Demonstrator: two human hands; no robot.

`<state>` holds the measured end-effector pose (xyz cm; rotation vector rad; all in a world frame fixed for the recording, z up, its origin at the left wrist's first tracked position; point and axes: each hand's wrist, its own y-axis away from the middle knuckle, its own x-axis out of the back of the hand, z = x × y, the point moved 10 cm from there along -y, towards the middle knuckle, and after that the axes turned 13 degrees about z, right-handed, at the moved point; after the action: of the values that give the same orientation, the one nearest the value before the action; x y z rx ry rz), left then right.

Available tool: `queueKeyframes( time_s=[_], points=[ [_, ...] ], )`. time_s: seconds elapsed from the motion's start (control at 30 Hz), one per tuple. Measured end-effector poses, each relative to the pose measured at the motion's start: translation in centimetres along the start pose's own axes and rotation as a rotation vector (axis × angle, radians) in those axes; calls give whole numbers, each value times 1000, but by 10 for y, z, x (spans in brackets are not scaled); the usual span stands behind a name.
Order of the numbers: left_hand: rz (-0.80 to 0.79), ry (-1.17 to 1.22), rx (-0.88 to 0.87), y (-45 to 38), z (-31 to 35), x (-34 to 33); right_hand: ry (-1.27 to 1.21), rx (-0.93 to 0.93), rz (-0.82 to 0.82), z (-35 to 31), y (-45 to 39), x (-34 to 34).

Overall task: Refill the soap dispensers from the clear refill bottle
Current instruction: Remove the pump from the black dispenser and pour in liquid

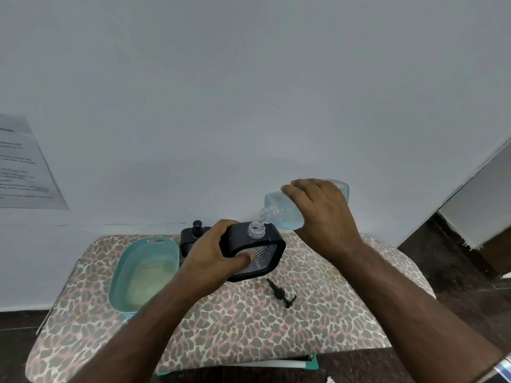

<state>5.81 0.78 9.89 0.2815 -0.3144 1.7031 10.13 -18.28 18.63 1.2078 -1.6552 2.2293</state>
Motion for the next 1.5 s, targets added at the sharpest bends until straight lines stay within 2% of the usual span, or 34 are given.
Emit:
queueKeyframes(
  time_s=[1.5],
  points=[
    [-35, 56, 23, -7, -8, 3, 38, 13, -2, -5, -7, 2]
  ],
)
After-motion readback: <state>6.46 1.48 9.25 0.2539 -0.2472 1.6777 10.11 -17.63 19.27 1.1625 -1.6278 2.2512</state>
